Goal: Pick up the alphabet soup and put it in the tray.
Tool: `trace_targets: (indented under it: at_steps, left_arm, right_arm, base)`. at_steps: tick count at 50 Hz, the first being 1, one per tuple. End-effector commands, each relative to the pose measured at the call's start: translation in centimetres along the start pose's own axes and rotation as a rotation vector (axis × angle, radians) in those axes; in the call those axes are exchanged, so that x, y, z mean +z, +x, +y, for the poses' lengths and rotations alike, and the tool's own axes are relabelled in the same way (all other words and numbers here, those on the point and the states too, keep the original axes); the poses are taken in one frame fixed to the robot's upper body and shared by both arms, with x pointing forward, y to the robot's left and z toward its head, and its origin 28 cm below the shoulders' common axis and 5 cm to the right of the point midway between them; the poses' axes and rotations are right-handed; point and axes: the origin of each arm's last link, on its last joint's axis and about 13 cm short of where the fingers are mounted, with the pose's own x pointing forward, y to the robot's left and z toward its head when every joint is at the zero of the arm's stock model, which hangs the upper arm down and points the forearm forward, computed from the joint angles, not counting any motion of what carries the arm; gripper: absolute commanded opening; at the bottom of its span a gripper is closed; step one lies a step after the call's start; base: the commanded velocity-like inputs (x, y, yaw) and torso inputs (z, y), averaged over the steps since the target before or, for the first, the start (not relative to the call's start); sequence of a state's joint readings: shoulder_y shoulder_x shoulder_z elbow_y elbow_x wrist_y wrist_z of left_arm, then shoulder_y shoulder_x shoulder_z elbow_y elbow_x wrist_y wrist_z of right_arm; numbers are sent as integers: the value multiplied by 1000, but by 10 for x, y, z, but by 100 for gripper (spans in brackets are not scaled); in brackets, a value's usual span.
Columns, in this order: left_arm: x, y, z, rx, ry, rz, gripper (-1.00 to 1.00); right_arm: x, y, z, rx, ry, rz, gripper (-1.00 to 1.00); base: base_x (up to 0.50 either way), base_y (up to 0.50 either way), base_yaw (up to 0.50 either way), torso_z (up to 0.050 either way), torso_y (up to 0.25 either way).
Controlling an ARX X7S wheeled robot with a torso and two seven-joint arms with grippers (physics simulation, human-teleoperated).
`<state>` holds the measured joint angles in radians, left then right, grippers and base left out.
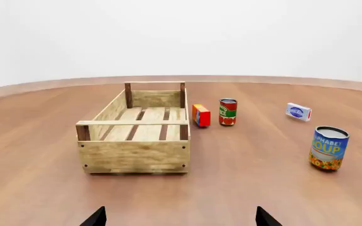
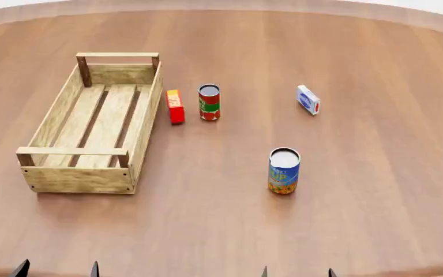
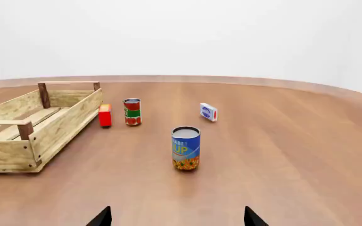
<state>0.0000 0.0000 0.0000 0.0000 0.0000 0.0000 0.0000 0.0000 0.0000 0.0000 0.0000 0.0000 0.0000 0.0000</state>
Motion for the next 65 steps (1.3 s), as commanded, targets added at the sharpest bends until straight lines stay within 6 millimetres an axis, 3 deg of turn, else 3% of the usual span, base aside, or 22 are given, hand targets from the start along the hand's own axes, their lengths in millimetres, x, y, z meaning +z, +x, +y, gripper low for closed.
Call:
trace_targets:
  at_steps: [1,15,65]
  left_arm:
    - [0,0,0,2,-3,1,100]
    - [-1,2,1,13,4,6,100]
    - [-1,2,0,7,8,7,100]
  right_arm:
    - [-3,0,1,2,-7,28,100]
    - [-2,-2,3,38,-36,3,100]
    - [-3,-2,2,47,-22,9,100]
  base:
    - [0,0,0,0,0]
    - [307,234,0,0,0]
    - [492,284,0,0,0]
